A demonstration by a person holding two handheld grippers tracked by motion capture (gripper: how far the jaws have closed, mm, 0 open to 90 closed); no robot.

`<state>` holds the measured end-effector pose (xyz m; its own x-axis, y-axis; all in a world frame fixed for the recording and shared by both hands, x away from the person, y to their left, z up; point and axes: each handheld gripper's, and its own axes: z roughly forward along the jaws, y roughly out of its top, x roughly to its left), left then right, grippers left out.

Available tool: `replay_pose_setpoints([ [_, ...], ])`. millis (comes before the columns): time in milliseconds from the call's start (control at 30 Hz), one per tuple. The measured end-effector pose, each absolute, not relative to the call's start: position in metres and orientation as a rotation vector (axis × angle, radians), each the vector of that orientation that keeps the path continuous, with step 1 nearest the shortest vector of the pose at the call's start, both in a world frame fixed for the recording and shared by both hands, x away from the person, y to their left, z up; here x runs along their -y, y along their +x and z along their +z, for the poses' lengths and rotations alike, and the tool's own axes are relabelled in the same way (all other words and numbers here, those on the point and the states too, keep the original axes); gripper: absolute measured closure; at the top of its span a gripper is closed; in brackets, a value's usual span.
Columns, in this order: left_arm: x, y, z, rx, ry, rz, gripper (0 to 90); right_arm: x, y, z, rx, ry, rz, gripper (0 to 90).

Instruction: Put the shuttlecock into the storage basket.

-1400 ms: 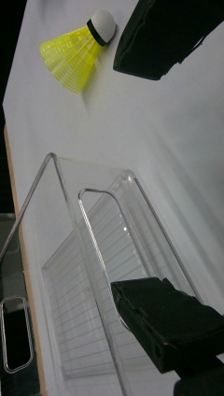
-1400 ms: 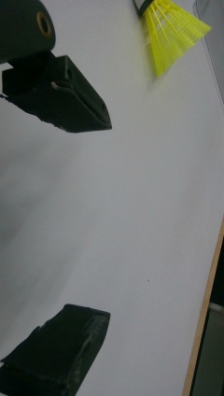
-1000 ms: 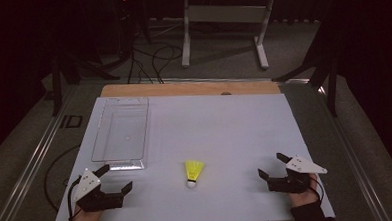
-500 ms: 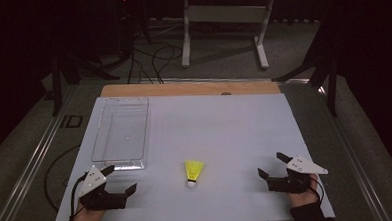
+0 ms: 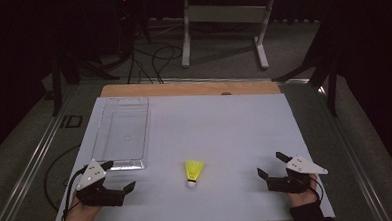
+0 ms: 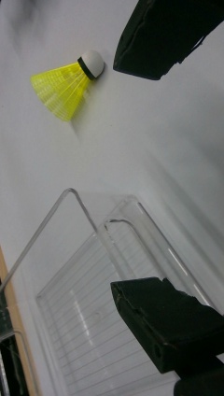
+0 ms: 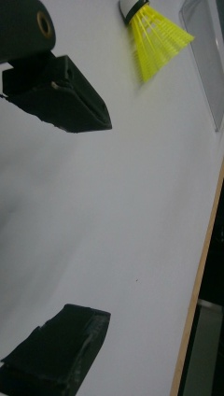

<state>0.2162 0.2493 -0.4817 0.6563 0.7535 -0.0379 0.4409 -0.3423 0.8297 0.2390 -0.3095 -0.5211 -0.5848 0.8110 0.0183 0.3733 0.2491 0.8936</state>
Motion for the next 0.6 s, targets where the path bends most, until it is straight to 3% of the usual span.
replay_pose_setpoints([
  [600, -0.231, 0.22, -0.461, -0.899, 2.16, 0.302, 0.1, 0.309, 0.239, -0.522, -2.089, 1.079, 1.318, 8.4],
])
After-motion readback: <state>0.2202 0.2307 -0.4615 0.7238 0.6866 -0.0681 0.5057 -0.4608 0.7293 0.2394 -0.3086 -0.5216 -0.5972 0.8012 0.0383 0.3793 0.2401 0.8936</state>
